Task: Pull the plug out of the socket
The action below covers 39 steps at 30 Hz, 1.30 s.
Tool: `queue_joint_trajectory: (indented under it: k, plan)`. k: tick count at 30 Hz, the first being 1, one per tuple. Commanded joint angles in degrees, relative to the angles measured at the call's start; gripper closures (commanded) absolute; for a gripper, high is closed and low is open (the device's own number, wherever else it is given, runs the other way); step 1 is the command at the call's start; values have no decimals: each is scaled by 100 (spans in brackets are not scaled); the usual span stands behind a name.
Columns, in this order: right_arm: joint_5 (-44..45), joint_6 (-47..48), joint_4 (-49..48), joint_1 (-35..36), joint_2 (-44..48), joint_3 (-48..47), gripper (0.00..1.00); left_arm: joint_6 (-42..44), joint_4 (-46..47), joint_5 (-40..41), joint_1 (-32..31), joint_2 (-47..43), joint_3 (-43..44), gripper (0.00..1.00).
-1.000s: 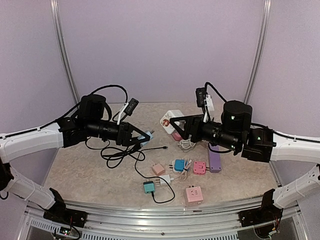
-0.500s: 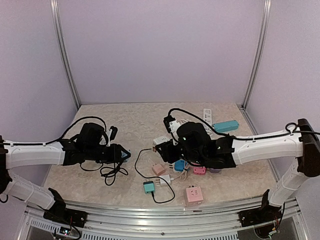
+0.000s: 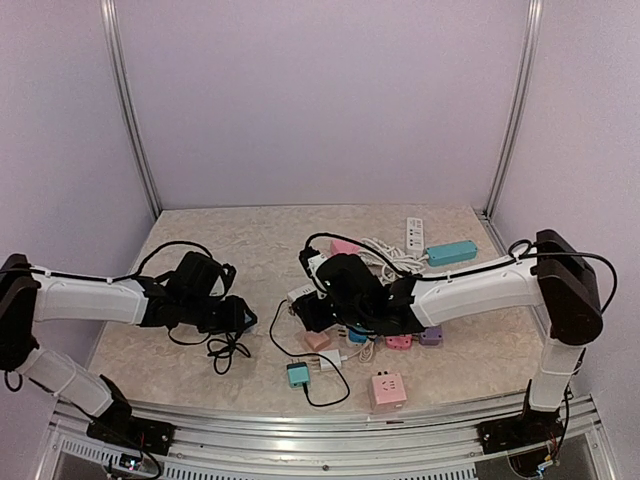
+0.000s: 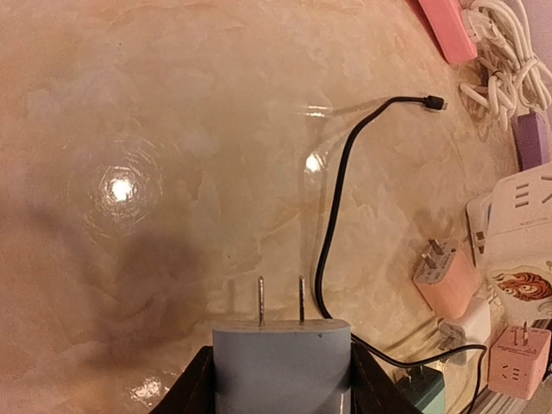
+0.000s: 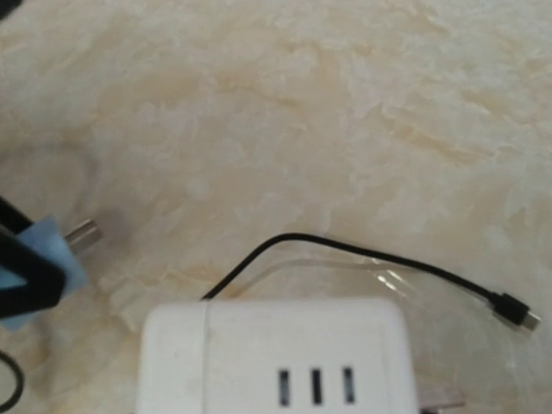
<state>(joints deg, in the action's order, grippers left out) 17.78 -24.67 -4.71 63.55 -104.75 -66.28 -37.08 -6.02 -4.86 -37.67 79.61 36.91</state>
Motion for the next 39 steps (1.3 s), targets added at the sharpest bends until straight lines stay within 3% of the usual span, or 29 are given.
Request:
queue_joint_trajectory:
  k: [1,10,18,21,27,29,34,39]
  plan:
    - [-172,145,-50,-88,-410,-402,100,121,-425,464,-275,252,410,89]
    - [-318,177,-15,-193,-898,-686,95,124,-541,689,-513,763,698,80]
    - [-434,133,4,-192,-1171,-826,80,18,-557,655,-530,951,792,66]
    - [-451,137,12,-188,-1228,-841,76,0,-580,645,-531,944,784,55]
    - [-435,97,45,-194,-1258,-841,61,8,-611,659,-548,816,748,32]
    - [-432,94,60,-193,-1260,-844,57,18,-615,662,-548,782,739,28]
    - [-539,98,14,-198,-1221,-831,31,17,-653,715,-557,693,726,17]
    - [-584,150,-74,-203,-1095,-738,15,0,-706,874,-559,470,673,10]
